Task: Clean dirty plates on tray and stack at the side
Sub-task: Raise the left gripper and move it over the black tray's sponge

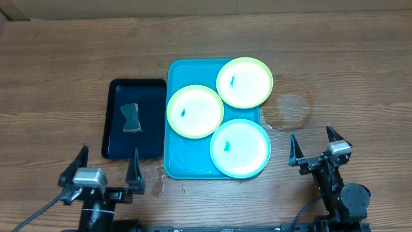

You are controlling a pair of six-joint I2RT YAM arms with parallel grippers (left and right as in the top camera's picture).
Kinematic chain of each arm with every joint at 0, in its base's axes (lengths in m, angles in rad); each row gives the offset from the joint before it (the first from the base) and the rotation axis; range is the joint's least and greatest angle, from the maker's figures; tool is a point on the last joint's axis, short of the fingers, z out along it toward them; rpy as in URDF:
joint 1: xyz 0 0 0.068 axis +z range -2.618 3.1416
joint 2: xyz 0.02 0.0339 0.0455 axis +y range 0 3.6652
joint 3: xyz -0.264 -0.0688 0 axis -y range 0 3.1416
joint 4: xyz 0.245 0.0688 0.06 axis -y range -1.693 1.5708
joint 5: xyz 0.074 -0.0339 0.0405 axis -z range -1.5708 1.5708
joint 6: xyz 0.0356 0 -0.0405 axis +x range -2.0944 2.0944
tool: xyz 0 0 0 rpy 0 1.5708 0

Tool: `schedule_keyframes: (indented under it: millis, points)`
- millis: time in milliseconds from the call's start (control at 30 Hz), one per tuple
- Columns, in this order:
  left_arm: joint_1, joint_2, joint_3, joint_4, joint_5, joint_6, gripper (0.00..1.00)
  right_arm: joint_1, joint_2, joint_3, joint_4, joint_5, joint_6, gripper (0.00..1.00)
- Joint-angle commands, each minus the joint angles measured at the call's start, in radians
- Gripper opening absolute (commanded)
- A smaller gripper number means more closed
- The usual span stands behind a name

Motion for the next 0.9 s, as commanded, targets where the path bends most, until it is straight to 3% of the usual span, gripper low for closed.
schedule_keyframes:
  millis: [0,267,400,467,500,533,567,700,867]
  points:
    - [-0.006,0.184,0.214,-0.167,0.023,-0.016,1.00,0.001,-0.007,-0.011,0.006,0.006,-0.001,1.00]
    - [-0.006,0.713,0.714,-0.662,0.085,0.009,1.00,0.001,-0.007,-0.011,0.006,0.006,-0.001,1.00]
    - [-0.006,0.903,0.817,-0.768,0.248,0.010,1.00,0.001,-0.007,-0.011,0.006,0.006,-0.001,1.00]
    - [-0.006,0.961,0.817,-0.776,0.250,0.009,1.00,0.001,-0.007,-0.011,0.006,0.006,-0.001,1.00]
    - [-0.006,0.990,0.817,-0.779,0.251,0.009,0.89,0.001,-0.007,-0.011,0.006,0.006,-0.001,1.00]
    - [-0.006,1.017,0.817,-0.780,0.249,0.008,0.25,0.001,-0.007,-0.011,0.006,0.006,-0.001,1.00]
    - [-0.006,1.044,0.817,-0.784,0.245,0.000,0.04,0.001,-0.007,-0.011,0.006,0.006,-0.001,1.00]
    - [-0.006,1.171,0.816,-0.774,0.050,-0.131,0.04,0.001,-0.007,-0.011,0.006,0.006,-0.001,1.00]
    - [-0.006,1.270,0.810,-0.758,-0.120,-0.203,0.06,0.001,-0.007,-0.011,0.006,0.006,-0.001,1.00]
